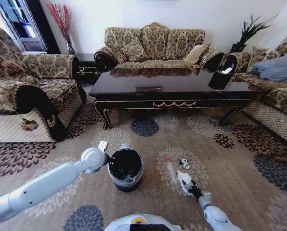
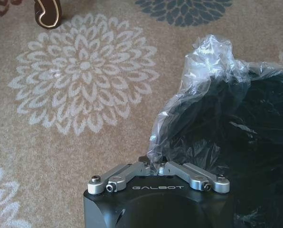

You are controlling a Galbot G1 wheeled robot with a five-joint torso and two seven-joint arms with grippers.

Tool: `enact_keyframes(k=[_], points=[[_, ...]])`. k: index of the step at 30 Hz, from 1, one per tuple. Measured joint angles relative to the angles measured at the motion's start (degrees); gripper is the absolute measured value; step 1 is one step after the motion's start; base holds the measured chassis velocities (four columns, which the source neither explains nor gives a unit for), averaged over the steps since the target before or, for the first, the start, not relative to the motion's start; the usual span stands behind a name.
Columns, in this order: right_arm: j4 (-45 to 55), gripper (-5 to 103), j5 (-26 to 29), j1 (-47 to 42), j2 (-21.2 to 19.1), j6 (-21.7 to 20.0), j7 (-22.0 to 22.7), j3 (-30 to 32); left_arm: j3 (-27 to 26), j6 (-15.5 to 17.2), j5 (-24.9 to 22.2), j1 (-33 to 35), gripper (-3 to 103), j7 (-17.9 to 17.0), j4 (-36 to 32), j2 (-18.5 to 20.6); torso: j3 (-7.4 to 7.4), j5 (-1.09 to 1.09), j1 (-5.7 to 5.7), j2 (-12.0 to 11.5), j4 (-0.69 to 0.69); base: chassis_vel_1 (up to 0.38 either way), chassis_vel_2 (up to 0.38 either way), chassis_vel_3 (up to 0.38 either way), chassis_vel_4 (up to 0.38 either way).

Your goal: Move to the front of the table and pick up the trash from the floor, then place it into the trash bin.

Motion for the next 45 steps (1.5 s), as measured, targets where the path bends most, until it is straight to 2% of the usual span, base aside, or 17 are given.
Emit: enact_keyframes(k=[1, 2, 4, 5, 7, 8, 10, 11, 13, 16, 26, 34, 45], points=[[0.13, 50, -0.09, -0.04, 0.09, 0.01, 0.02, 0.02, -0.08, 0.00, 0.00, 0.05, 2, -0.01, 0.02, 0.00, 0.00, 0.00, 0.00, 0.00, 0.00, 0.000, 0.000, 0.000, 0.000], [0.13, 50, -0.09, -0.04, 0.09, 0.01, 0.02, 0.02, -0.08, 0.00, 0.00, 0.05, 2, -0.01, 0.02, 0.00, 0.00, 0.00, 0.00, 0.00, 0.00, 0.000, 0.000, 0.000, 0.000], [0.43, 39, -0.16, -0.12, 0.16, 0.03, 0.13, 0.14, -0.16, 0.00, 0.02, 0.13, 2, -0.02, 0.03, 0.00, 0.00, 0.00, 0.00, 0.00, 0.00, 0.000, 0.000, 0.000, 0.000], [0.43, 39, -0.16, -0.12, 0.16, 0.03, 0.13, 0.14, -0.16, 0.00, 0.02, 0.13, 2, -0.02, 0.03, 0.00, 0.00, 0.00, 0.00, 0.00, 0.00, 0.000, 0.000, 0.000, 0.000], [0.87, 28, -0.22, -0.35, 0.16, 0.08, 0.23, 0.36, -0.17, 0.00, 0.03, 0.15, 2, -0.03, 0.03, -0.05, 0.00, 0.00, 0.00, 0.00, 0.00, 0.000, 0.000, 0.000, 0.000], [1.05, 28, -0.22, -0.44, 0.16, 0.10, 0.27, 0.47, -0.17, 0.00, 0.04, 0.15, 2, -0.03, 0.04, -0.11, 0.00, 0.00, 0.00, 0.00, 0.00, 0.000, 0.000, 0.000, 0.000], [1.36, 18, -0.22, -0.65, 0.11, 0.16, 0.35, 0.82, -0.18, 0.00, 0.05, 0.11, 2, -0.05, 0.06, -0.32, 0.00, 0.00, 0.00, 0.00, 0.00, 0.000, 0.000, 0.000, 0.000], [1.36, 18, -0.22, -0.65, 0.11, 0.16, 0.35, 0.82, -0.18, 0.00, 0.05, 0.11, 2, -0.05, 0.06, -0.32, 0.00, 0.00, 0.00, 0.00, 0.00, 0.000, 0.000, 0.000, 0.000], [1.75, 7, -0.22, -0.99, 0.06, 0.18, 0.39, 1.15, -0.16, 0.00, 0.07, 0.11, 2, -0.08, 0.08, -0.51, 0.00, 0.00, 0.00, 0.00, 0.00, 0.000, 0.000, 0.000, 0.000], [2.20, 1, -0.22, -1.39, 0.04, 0.22, 0.42, 1.74, -0.13, 0.00, 0.16, 0.22, 2, -0.14, 0.11, -0.72, 0.00, 0.00, 0.00, 0.00, 0.00, 0.000, 0.000, 0.000, 0.000], [4.06, 0, -0.18, -2.48, -0.02, 0.22, 0.50, 2.63, 0.12, 0.00, 0.25, 0.43, 2, -0.51, -0.02, -1.21, 0.00, 0.00, 0.00, 0.00, 0.00, 0.000, 0.000, 0.000, 0.000], [11.63, 0, 1.68, -5.60, -1.62, -0.19, 1.24, 4.84, 1.58, 0.00, 0.26, -0.46, 2, -0.72, 0.04, -2.34, 0.00, 0.00, 0.00, 0.00, 0.00, 0.000, 0.000, 0.000, 0.000], [21.79, 0, 4.79, -11.40, -4.99, 0.17, 2.46, 9.51, 6.09, 0.01, 0.00, -5.60, 2, -1.57, 3.42, -7.84, 0.00, 0.01, 0.00, 0.00, 0.00, 0.000, 0.000, 0.000, 0.000]])
